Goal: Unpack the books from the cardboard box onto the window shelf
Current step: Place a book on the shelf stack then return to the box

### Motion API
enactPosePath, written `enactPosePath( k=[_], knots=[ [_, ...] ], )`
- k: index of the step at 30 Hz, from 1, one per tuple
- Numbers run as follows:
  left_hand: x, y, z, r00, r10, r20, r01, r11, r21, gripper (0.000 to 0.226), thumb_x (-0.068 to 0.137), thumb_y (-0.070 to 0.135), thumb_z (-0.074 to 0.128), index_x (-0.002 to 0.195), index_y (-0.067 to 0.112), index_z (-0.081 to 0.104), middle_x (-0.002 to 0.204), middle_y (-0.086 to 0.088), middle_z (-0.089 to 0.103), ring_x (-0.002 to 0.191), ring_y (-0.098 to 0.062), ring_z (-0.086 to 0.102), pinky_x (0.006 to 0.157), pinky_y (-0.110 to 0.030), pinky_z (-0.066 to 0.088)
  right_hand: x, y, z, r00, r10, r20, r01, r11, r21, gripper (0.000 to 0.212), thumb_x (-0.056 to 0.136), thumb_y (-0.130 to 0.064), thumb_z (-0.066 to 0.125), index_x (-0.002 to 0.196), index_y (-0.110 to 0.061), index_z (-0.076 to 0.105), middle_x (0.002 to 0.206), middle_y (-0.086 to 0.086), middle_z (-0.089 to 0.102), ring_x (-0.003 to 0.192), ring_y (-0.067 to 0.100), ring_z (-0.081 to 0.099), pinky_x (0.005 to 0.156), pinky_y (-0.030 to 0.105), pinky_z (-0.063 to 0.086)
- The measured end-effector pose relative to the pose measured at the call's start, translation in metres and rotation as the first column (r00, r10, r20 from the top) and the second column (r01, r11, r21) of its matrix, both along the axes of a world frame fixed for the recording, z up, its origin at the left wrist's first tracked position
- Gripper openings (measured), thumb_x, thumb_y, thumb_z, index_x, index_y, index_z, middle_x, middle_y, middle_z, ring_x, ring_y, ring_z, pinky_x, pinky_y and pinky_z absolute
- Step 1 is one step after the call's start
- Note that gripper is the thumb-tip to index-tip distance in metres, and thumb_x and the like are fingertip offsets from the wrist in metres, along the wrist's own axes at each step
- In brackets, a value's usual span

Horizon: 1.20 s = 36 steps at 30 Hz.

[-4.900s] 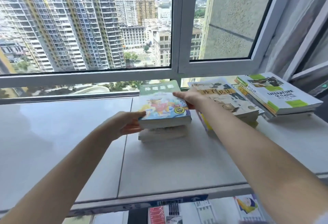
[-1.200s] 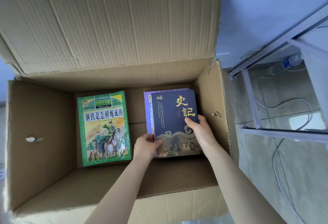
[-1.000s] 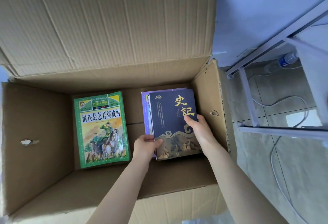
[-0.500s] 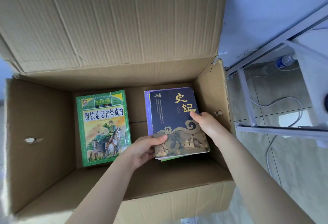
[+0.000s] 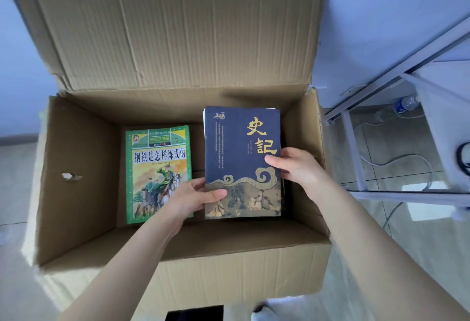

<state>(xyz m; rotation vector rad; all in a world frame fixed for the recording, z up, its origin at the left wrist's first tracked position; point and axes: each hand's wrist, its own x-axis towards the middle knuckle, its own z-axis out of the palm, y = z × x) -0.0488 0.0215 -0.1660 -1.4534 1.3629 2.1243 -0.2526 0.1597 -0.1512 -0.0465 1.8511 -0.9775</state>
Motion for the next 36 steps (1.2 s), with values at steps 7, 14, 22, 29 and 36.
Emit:
enactPosePath(
  k=[7, 14, 22, 29, 36],
  knots=[
    [0.041, 0.032, 0.085, 0.978, 0.105, -0.182, -0.142, 0.969, -0.203, 0.024, 0.072, 0.011, 0.079, 0.092, 0.024, 0.073, 0.086, 0.006, 0.077, 0.078, -0.008, 0.073, 0.06, -0.013, 0.053, 0.013, 0.004, 0.088, 0.984, 0.137, -0.112, -0.156, 0.97, -0.186, 0.024, 0.072, -0.022, 0.081, 0.091, -0.019, 0.066, 0.082, -0.011, 0.074, 0.072, 0.003, 0.071, 0.055, 0.018, 0.055],
    [0.138, 0.075, 0.246, 0.91, 0.28, -0.307, -0.391, 0.829, -0.401, 0.017, 0.073, 0.013, 0.078, 0.086, 0.022, 0.074, 0.08, 0.004, 0.077, 0.071, -0.009, 0.073, 0.057, -0.016, 0.053, 0.091, -0.019, 0.261, 0.903, 0.366, -0.224, -0.421, 0.857, -0.298, 0.028, 0.066, -0.017, 0.083, 0.088, -0.017, 0.066, 0.09, -0.002, 0.074, 0.078, 0.012, 0.071, 0.072, 0.026, 0.055],
    [0.351, 0.092, 0.458, 0.759, 0.48, -0.441, -0.65, 0.51, -0.564, 0.016, 0.074, 0.007, 0.076, 0.087, 0.014, 0.074, 0.079, 0.001, 0.077, 0.069, -0.012, 0.072, 0.061, -0.019, 0.055, 0.301, -0.079, 0.478, 0.726, 0.575, -0.378, -0.684, 0.548, -0.48, 0.029, 0.07, -0.019, 0.081, 0.093, -0.009, 0.066, 0.101, 0.008, 0.073, 0.087, 0.018, 0.071, 0.082, 0.027, 0.057],
    [0.612, 0.168, 0.588, 0.615, 0.605, -0.506, -0.721, 0.172, -0.671, 0.027, 0.075, 0.007, 0.074, 0.102, 0.01, 0.072, 0.092, -0.003, 0.077, 0.081, -0.014, 0.071, 0.068, -0.02, 0.054, 0.579, -0.077, 0.606, 0.466, 0.723, -0.51, -0.83, 0.157, -0.535, 0.023, 0.074, -0.015, 0.078, 0.093, -0.008, 0.066, 0.109, 0.013, 0.071, 0.092, 0.02, 0.069, 0.089, 0.034, 0.055],
    [0.829, 0.266, 0.656, 0.418, 0.706, -0.571, -0.734, -0.108, -0.671, 0.015, 0.074, 0.009, 0.075, 0.085, 0.02, 0.077, 0.088, -0.002, 0.077, 0.075, -0.014, 0.07, 0.065, -0.018, 0.056, 0.834, -0.039, 0.683, 0.244, 0.788, -0.565, -0.804, -0.161, -0.572, 0.036, 0.076, -0.013, 0.077, 0.108, 0.0, 0.065, 0.102, 0.015, 0.07, 0.071, 0.011, 0.07, 0.065, 0.021, 0.058]
  ],
)
